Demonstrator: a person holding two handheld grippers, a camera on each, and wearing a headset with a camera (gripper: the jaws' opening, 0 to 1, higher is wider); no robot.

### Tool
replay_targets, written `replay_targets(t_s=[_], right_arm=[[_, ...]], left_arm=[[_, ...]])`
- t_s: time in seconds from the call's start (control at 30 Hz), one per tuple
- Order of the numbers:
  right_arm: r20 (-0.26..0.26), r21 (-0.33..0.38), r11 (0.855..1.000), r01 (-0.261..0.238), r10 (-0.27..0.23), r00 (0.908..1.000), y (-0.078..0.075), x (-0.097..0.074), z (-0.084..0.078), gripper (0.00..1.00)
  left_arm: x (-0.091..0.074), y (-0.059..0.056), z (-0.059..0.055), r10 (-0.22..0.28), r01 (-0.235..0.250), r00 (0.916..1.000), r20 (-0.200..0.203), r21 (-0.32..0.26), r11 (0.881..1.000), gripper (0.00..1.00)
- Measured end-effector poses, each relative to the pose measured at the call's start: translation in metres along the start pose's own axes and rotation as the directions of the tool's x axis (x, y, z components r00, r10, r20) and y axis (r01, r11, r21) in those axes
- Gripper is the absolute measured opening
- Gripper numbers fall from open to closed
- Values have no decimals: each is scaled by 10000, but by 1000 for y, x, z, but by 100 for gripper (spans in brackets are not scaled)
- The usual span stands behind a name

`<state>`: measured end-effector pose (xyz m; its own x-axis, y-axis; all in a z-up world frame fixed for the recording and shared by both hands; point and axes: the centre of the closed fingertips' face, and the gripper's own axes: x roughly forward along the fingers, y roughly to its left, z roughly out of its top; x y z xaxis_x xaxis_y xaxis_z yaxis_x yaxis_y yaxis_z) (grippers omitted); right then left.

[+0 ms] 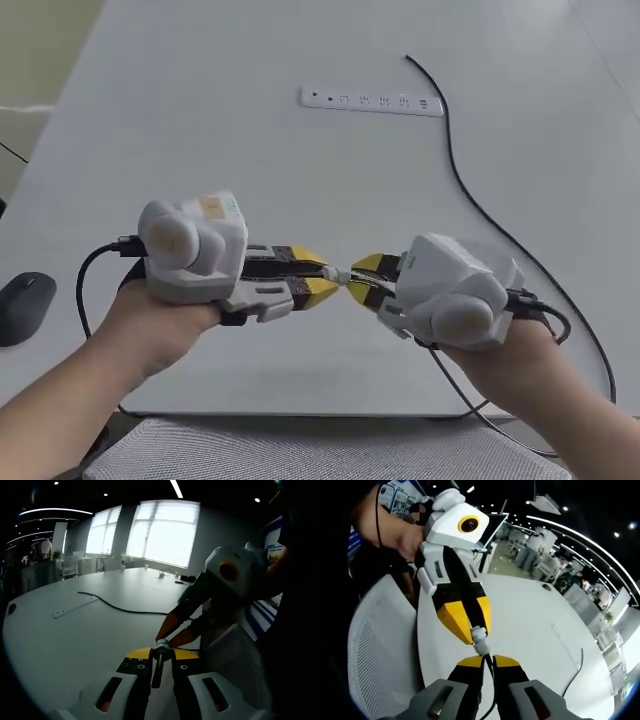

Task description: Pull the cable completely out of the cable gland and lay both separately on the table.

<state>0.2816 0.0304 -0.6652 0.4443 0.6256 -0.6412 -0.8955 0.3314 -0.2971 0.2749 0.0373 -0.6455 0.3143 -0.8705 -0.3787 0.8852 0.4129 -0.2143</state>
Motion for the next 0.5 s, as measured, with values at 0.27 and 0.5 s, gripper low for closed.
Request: replay_targets(t_s=[0.27,0.5], right_arm=[[55,105,9999,87,-87,9999,2,1,-1,1],[22,427,9990,115,-116,9999,1,2,-3,0]], left_arm=[[0,-1,-1,-27,27,10000,-51,30,10000,15],[0,-1,0,-26,26,10000,-49,25,10000,15]])
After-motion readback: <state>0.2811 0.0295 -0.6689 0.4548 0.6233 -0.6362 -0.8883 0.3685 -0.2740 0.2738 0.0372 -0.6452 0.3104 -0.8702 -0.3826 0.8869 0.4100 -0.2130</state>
